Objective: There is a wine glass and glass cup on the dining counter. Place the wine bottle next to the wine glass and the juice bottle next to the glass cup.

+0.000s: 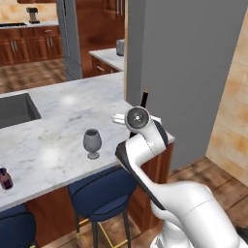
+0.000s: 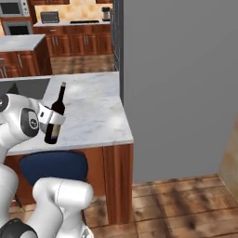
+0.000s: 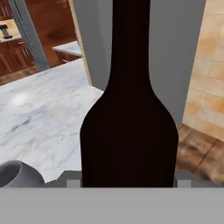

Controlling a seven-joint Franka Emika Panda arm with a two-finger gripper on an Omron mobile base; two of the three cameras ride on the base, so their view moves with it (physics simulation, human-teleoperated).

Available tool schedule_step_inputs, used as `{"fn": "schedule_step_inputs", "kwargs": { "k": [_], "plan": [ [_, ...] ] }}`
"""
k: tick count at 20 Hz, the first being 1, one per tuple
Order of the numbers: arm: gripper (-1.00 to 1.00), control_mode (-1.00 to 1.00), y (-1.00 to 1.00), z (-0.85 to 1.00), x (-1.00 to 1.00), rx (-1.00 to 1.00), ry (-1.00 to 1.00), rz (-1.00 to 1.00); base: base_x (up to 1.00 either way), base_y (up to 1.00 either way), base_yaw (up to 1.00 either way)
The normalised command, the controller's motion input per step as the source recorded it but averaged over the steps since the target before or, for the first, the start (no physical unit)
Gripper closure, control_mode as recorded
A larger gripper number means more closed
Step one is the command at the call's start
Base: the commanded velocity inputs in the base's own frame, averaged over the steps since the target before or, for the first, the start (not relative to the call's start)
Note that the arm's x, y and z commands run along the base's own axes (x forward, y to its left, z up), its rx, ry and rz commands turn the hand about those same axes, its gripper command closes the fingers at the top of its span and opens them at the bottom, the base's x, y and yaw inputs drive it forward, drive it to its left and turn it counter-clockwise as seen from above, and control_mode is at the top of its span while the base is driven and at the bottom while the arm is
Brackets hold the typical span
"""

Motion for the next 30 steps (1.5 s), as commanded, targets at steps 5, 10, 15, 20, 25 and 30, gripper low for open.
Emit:
{"fn": "schedule_step_inputs", "kwargs": {
  "k": [5,10,15,20,25,30],
  "plan": [
    [1.00,1.00,0.00,0.00,0.00,0.00,0.00,0.00,0.47,-0.43,0.16],
    [1.00,1.00,0.00,0.00,0.00,0.00,0.00,0.00,0.53,-0.32,0.25],
    [1.00,1.00,0.00,0.00,0.00,0.00,0.00,0.00,0.48,-0.26,0.26],
    [1.00,1.00,0.00,0.00,0.00,0.00,0.00,0.00,0.08,-0.04,0.02],
    [1.00,1.00,0.00,0.00,0.00,0.00,0.00,0.00,0.00,0.00,0.00],
    [1.00,1.00,0.00,0.00,0.00,0.00,0.00,0.00,0.00,0.00,0.00]
  ]
}}
